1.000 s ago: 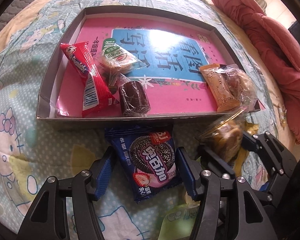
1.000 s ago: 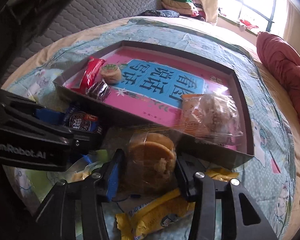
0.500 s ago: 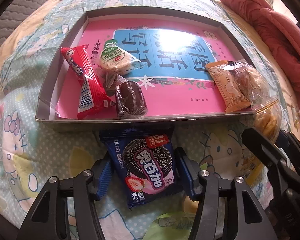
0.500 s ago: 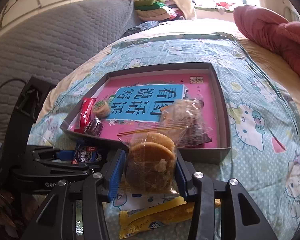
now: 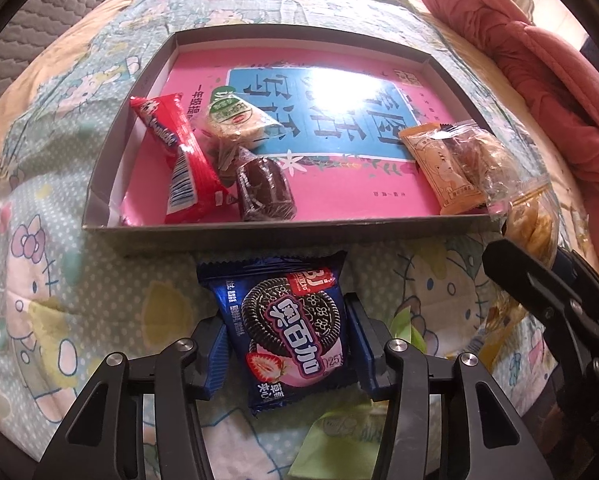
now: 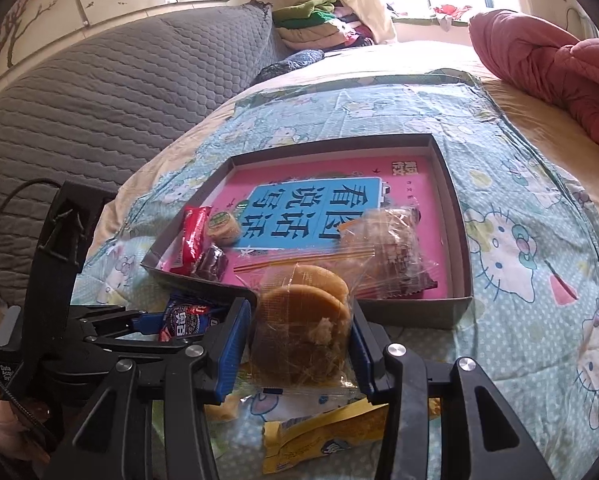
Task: Organize snacks
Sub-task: 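Carry the Oreo packet with left gripper while right gripper carries the round cake over the tray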
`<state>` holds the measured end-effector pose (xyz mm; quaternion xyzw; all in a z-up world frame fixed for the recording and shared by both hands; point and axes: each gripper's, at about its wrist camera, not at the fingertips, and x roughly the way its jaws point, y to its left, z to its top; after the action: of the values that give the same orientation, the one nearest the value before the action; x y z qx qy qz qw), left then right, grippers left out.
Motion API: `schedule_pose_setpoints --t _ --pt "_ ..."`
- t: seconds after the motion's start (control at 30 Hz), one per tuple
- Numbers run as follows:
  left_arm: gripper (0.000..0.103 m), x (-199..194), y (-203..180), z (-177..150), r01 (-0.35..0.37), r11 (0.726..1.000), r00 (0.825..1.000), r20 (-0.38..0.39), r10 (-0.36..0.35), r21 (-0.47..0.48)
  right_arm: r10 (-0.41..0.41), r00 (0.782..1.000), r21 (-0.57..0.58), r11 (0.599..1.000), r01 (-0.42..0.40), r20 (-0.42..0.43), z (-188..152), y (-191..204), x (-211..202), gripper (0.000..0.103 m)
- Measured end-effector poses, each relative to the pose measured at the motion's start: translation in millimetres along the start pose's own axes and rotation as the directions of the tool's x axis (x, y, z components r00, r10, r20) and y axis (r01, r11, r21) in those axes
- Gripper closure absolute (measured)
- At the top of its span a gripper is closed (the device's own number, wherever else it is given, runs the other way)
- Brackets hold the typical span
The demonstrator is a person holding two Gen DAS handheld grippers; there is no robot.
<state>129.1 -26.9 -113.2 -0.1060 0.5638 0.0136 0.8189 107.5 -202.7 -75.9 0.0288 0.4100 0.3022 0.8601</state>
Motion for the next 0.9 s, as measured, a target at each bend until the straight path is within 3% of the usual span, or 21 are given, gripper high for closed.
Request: schedule_pose_setpoints --t 0.33,0.9 --pt "0.05 -23 24 -11 0.026 0.999 1.0 0.005 -0.026 -0.03 0.013 1.0 -0.019 1.0 -0.012 0.008 2 10 -2 0.056" --pt "0.05 -59 32 -8 0.033 0.998 0.996 0.085 -0.029 -0.045 0.008 0.999 -0.053 0.999 -0.005 0.049 8 23 -14 0.056"
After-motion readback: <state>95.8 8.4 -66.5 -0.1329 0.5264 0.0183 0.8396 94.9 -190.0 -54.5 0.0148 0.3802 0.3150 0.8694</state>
